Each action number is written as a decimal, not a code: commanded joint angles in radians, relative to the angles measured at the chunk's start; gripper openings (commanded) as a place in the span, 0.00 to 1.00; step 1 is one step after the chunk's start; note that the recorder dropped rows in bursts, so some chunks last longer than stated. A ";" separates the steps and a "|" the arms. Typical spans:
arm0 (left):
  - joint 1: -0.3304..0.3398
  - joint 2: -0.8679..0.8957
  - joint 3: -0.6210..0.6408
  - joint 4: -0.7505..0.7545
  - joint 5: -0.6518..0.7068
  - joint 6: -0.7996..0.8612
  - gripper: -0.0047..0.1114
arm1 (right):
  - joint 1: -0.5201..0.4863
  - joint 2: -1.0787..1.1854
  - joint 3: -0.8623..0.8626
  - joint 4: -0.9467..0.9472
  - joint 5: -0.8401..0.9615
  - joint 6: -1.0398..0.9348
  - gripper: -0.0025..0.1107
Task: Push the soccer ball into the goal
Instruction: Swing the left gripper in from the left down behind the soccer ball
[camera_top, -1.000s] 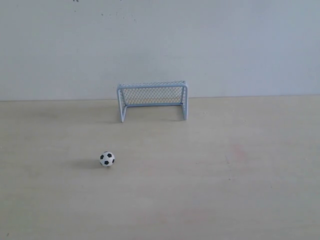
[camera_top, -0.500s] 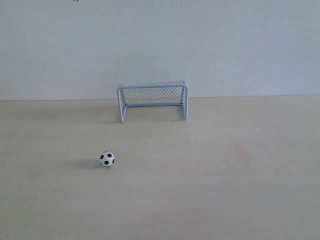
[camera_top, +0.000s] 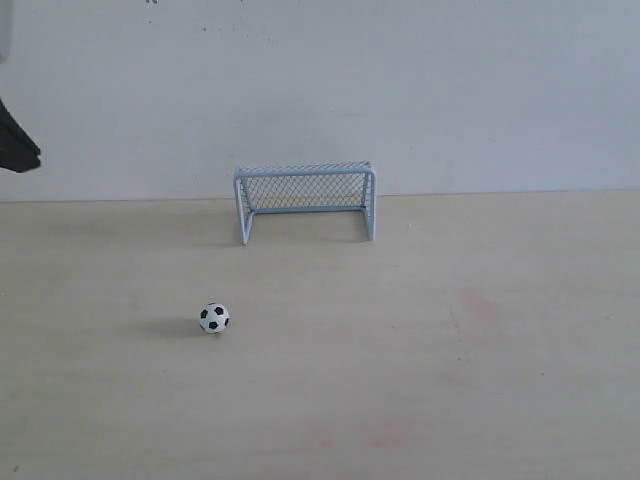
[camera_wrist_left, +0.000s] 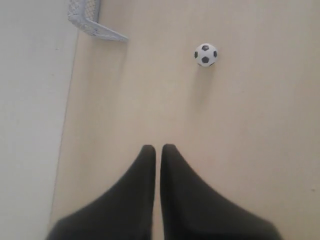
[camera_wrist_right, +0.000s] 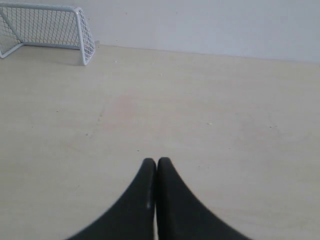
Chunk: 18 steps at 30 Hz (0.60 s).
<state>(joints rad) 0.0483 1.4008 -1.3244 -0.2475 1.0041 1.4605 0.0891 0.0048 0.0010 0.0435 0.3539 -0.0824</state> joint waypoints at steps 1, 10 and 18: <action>0.000 0.177 -0.011 0.001 -0.148 0.198 0.08 | 0.001 -0.005 -0.001 0.000 -0.013 -0.002 0.02; -0.002 0.454 -0.030 0.002 -0.353 0.409 0.08 | 0.001 -0.005 -0.001 0.000 -0.013 -0.002 0.02; -0.087 0.572 -0.169 -0.007 -0.204 0.482 0.08 | 0.001 -0.005 -0.001 0.000 -0.011 -0.002 0.02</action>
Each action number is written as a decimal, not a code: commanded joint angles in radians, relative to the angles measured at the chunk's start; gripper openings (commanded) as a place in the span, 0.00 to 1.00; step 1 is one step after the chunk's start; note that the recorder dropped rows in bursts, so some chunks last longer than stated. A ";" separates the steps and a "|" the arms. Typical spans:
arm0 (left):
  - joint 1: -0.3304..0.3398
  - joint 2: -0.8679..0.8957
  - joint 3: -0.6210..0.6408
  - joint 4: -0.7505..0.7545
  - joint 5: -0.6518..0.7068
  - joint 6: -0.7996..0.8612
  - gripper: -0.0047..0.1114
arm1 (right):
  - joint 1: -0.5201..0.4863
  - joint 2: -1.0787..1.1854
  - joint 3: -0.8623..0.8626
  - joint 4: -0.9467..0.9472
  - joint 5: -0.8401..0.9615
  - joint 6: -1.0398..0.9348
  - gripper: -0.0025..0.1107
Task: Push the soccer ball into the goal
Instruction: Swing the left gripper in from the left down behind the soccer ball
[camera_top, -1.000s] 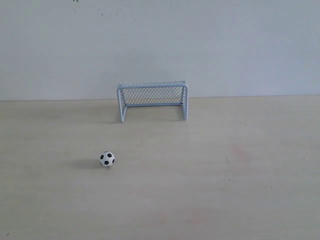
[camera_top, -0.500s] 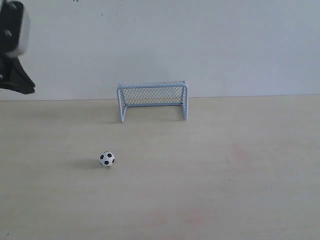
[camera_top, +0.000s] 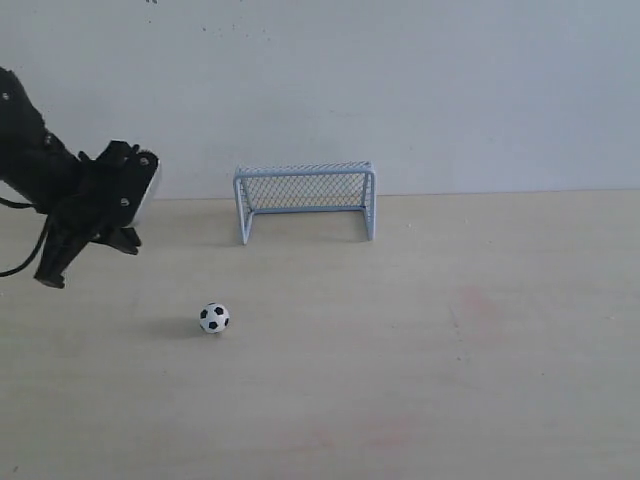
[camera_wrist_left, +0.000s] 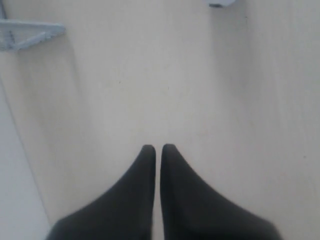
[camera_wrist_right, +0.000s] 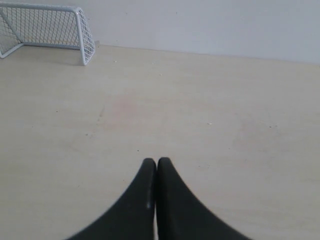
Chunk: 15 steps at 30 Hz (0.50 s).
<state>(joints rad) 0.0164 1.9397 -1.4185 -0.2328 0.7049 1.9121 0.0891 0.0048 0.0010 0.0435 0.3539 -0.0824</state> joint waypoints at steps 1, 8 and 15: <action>-0.070 0.045 -0.100 -0.022 0.147 0.033 0.08 | 0.001 -0.005 -0.001 0.000 -0.011 -0.002 0.02; -0.086 0.116 -0.156 -0.004 0.307 0.011 0.08 | 0.001 -0.005 -0.001 0.000 -0.011 -0.002 0.02; -0.079 0.150 -0.156 0.285 0.321 -0.148 0.08 | 0.001 -0.005 -0.001 0.000 -0.011 -0.002 0.02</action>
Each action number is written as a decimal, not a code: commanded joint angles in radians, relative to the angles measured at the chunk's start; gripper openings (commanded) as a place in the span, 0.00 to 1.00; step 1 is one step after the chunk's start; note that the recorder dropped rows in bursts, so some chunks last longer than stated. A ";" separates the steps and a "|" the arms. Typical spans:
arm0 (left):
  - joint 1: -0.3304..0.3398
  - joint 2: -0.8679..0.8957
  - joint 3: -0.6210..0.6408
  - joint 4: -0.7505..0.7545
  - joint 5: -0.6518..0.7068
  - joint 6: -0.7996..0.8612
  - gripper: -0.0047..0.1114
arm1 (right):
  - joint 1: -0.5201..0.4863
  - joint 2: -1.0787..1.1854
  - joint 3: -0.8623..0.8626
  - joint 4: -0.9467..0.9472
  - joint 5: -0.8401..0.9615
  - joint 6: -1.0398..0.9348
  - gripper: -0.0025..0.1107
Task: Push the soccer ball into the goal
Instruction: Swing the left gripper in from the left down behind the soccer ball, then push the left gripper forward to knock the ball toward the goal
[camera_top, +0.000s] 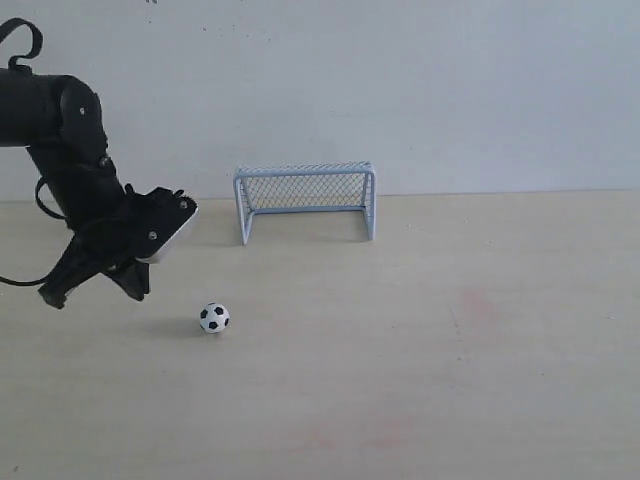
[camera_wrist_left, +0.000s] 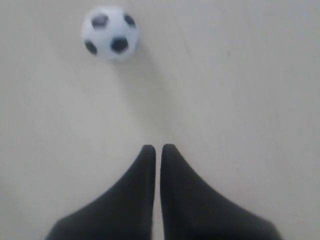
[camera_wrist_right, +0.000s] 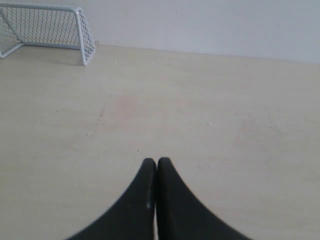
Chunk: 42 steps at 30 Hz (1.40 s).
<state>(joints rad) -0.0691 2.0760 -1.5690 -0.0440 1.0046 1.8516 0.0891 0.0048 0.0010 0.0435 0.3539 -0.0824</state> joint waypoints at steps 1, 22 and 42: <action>0.006 0.014 -0.006 0.082 0.050 -0.071 0.08 | 0.001 -0.005 -0.001 0.000 -0.011 -0.002 0.02; -0.106 0.095 -0.004 0.063 0.009 0.102 0.08 | 0.001 -0.005 -0.001 0.002 -0.004 -0.002 0.02; -0.133 0.125 0.019 0.027 0.007 -0.027 0.08 | 0.001 -0.005 -0.001 0.002 -0.004 -0.002 0.02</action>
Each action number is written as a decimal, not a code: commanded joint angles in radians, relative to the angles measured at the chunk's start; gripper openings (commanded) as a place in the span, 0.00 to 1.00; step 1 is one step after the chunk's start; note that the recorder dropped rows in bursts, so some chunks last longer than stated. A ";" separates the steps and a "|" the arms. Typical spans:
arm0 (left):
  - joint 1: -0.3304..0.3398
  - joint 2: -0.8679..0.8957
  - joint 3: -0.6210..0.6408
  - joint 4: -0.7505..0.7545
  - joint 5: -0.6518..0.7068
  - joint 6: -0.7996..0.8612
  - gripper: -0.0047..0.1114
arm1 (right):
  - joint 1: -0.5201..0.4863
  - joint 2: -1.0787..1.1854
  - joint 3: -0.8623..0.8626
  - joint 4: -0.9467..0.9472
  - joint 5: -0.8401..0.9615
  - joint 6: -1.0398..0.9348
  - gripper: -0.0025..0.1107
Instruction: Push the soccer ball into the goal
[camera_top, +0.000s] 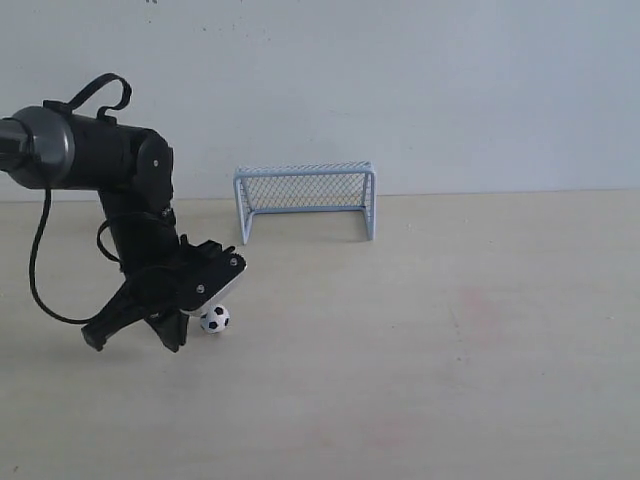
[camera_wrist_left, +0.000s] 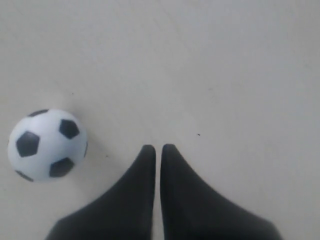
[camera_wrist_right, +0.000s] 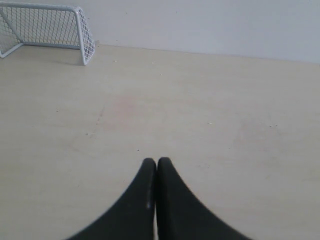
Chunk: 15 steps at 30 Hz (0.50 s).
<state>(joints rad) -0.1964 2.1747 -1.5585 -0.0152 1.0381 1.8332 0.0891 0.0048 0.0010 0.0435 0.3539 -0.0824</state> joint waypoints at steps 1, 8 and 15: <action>-0.010 0.032 0.001 -0.002 -0.079 -0.008 0.08 | 0.001 -0.005 -0.001 0.002 -0.004 -0.002 0.02; -0.013 0.085 -0.291 -0.435 -0.647 -0.005 0.08 | 0.001 -0.005 -0.001 0.002 -0.004 -0.002 0.02; 0.015 -0.021 -0.410 -0.154 -0.116 -0.230 0.08 | 0.001 -0.005 -0.001 0.002 -0.004 -0.002 0.02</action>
<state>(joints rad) -0.1889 2.1853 -1.9688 -0.3257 0.7704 1.7280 0.0891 0.0048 0.0010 0.0435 0.3539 -0.0824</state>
